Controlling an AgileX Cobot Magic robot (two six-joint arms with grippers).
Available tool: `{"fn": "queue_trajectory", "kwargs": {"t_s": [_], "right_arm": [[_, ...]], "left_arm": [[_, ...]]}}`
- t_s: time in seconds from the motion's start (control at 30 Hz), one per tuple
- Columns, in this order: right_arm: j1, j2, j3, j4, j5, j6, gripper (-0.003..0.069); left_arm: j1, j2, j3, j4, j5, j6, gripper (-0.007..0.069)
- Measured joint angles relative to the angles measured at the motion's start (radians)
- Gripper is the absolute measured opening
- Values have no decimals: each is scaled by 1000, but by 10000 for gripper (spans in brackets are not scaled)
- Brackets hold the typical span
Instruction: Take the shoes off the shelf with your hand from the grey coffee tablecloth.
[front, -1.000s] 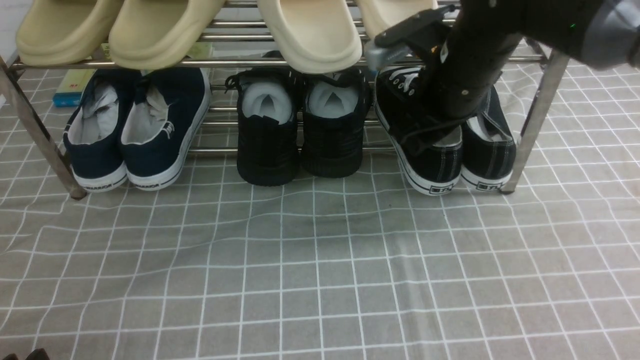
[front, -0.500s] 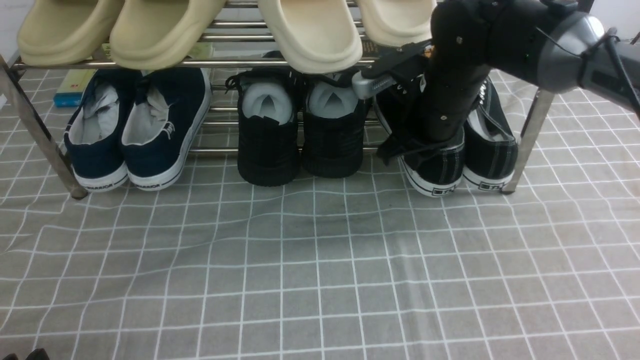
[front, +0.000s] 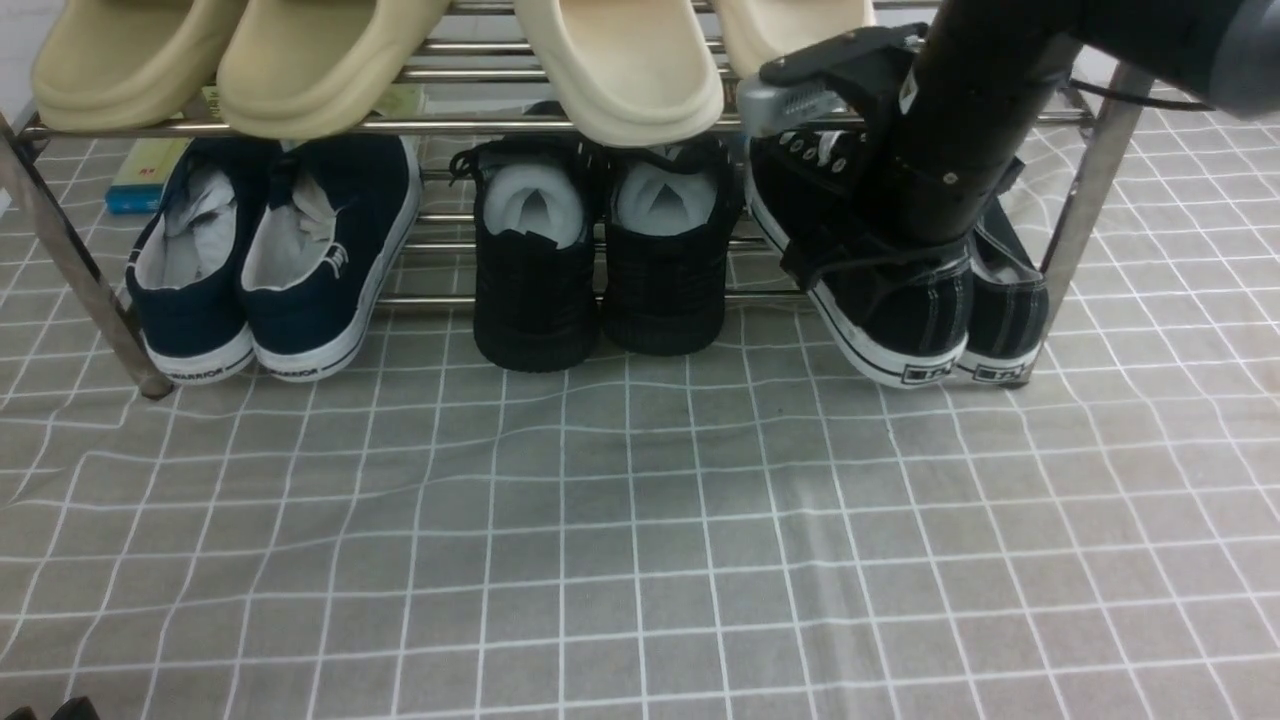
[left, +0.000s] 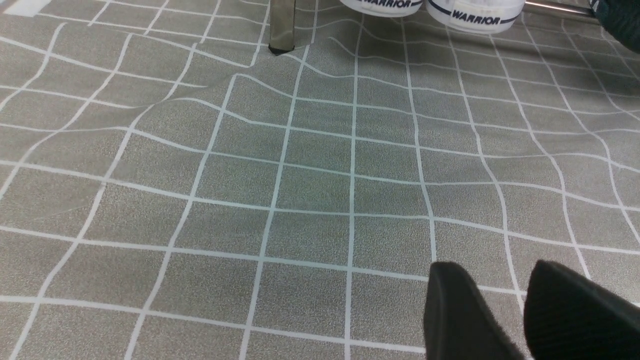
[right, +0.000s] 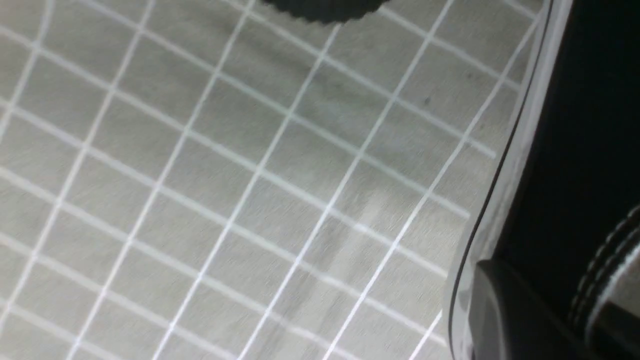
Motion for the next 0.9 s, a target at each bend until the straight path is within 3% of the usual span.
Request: {"fn": "queue_trajectory", "kwargs": {"t_s": [0.53,0.9], "right_arm": [[7,-223,162,65,1,75,20],[209,-390,440,68,-5,192,22]], "left_arm": [[0,0,0,0,0,0,239],[0,0,0,0,0,0,239]]}}
